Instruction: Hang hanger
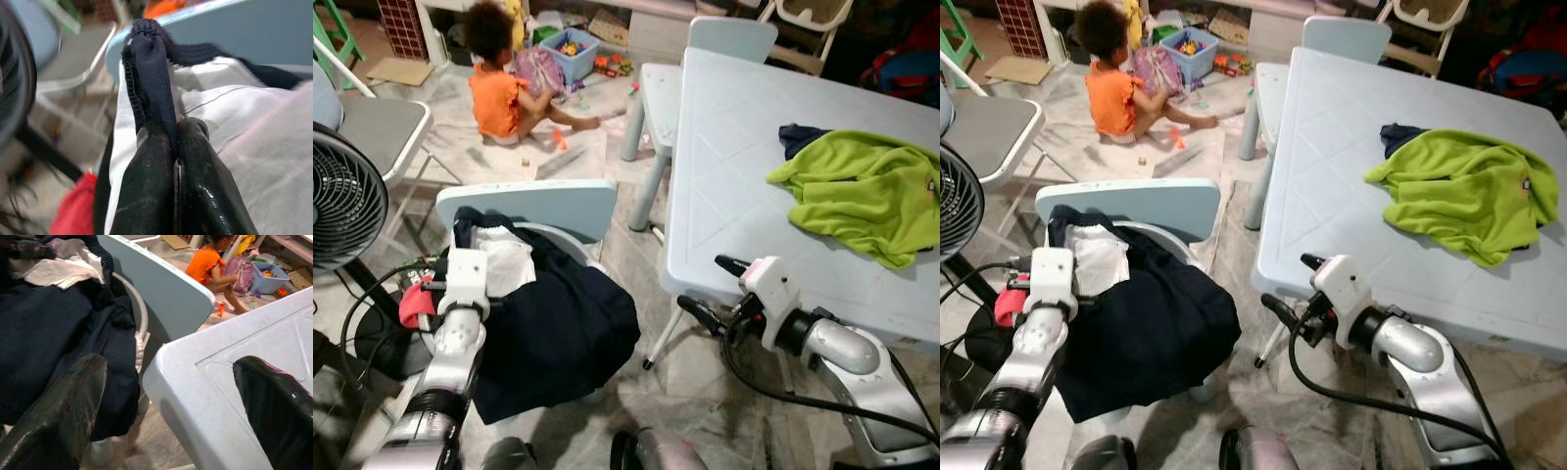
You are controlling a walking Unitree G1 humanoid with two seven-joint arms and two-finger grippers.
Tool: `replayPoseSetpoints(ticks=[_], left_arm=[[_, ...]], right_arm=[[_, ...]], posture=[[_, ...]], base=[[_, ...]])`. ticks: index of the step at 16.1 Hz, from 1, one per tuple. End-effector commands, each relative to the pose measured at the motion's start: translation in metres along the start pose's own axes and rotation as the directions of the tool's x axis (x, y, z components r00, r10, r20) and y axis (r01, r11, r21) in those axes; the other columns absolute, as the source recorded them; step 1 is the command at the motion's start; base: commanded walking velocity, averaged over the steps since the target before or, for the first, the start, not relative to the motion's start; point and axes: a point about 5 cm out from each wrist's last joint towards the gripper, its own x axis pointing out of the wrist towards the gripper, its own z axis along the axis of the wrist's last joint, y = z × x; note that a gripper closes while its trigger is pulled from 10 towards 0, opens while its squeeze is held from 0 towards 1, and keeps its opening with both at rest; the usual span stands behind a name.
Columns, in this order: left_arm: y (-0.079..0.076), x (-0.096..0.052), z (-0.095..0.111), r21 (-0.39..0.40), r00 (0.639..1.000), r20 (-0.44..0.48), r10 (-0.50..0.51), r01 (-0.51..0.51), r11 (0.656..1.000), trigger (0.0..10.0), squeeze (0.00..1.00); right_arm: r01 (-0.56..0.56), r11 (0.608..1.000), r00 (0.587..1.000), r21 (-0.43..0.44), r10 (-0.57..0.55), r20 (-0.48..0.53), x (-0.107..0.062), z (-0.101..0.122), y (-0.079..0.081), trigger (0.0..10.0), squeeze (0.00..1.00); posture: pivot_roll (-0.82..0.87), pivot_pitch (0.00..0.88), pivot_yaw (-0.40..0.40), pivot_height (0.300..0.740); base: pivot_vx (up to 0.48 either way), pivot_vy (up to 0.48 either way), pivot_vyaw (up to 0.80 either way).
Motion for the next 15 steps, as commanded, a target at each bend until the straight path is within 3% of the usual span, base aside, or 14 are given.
replayPoseSetpoints(ticks=[1,3,4,5,6,7,8,10,12,13,14,15], left_arm=[[-0.003,-0.006,0.009,0.113,0.992,0.101,-0.081,0.069,0.991,0.0,0.0],[-0.013,-0.02,0.018,0.16,0.956,0.175,-0.236,0.209,0.965,0.0,0.0],[-0.023,-0.03,0.02,0.199,0.913,0.194,-0.359,0.322,0.926,0.0,0.0],[-0.039,-0.045,0.014,0.25,0.833,0.13,-0.537,0.497,0.831,0.0,0.0],[-0.048,-0.052,0.006,0.251,0.774,0.046,-0.632,0.603,0.757,0.0,0.0],[-0.051,-0.059,-0.004,0.219,0.729,-0.073,-0.68,0.677,0.703,0.0,0.0],[-0.05,-0.067,-0.014,0.183,0.701,-0.174,-0.692,0.713,0.676,0.0,0.0],[-0.047,-0.075,-0.021,0.05,0.71,-0.235,-0.664,0.691,0.721,0.0,0.0],[-0.045,-0.078,-0.028,0.016,0.714,-0.278,-0.643,0.673,0.74,0.0,0.0],[-0.039,-0.072,-0.029,-0.005,0.794,-0.275,-0.542,0.562,0.827,1.8,0.0],[-0.029,-0.065,-0.026,-0.088,0.88,-0.274,-0.387,0.378,0.922,1.8,0.0],[-0.026,-0.066,-0.027,-0.1,0.886,-0.286,-0.366,0.352,0.93,5.3,0.0]], right_arm=[[0.026,1.0,1.0,-0.007,-0.026,-0.012,0.0,-0.003,-0.005,10.0,0.0],[0.028,1.0,1.0,0.0,-0.028,-0.009,0.004,-0.004,-0.005,10.0,0.0],[0.025,1.0,1.0,-0.002,-0.025,-0.006,0.005,-0.003,-0.005,10.0,0.0],[0.015,1.0,1.0,-0.008,-0.015,-0.002,0.008,-0.004,-0.004,10.0,0.0],[0.012,1.0,1.0,-0.011,-0.012,0.0,0.01,-0.004,-0.004,10.0,0.0],[0.013,1.0,1.0,-0.015,-0.013,0.004,0.012,-0.004,-0.005,10.0,0.0],[0.014,1.0,1.0,-0.021,-0.014,0.007,0.012,-0.004,-0.006,10.0,0.0],[0.032,0.999,0.999,-0.019,-0.032,0.009,0.012,-0.005,-0.01,10.0,0.0],[0.031,0.999,0.999,-0.02,-0.031,0.011,0.014,-0.006,-0.008,10.0,0.0],[0.026,0.999,1.0,-0.02,-0.026,0.016,0.017,-0.006,-0.006,10.0,0.0],[0.023,1.0,0.999,-0.019,-0.023,0.022,0.02,-0.007,-0.003,10.0,0.0],[0.024,1.0,0.999,-0.02,-0.023,0.024,0.02,-0.007,-0.003,10.0,0.0]], posture=[[-0.16,0.038,-0.137,0.74],[-0.14,0.041,-0.141,0.74],[-0.14,0.041,-0.141,0.74],[-0.11,0.04,-0.139,0.74],[-0.11,0.037,-0.137,0.74],[-0.11,0.035,-0.129,0.74],[-0.11,0.035,-0.125,0.74],[-0.1,0.034,-0.116,0.74],[-0.09,0.037,-0.111,0.74],[-0.08,0.039,-0.101,0.74],[-0.08,0.042,-0.096,0.74],[-0.08,0.044,-0.093,0.74]], base=[[0.0,0.0,0.0],[0.0,0.0,0.0],[0.0,0.0,0.0],[0.0,0.0,0.0],[0.0,0.0,0.0],[0.0,0.0,0.0],[0.0,0.0,0.0],[0.0,0.0,0.0],[0.0,0.0,0.0],[0.0,0.0,0.0],[0.0,0.0,0.0],[0.0,0.0,0.0]])
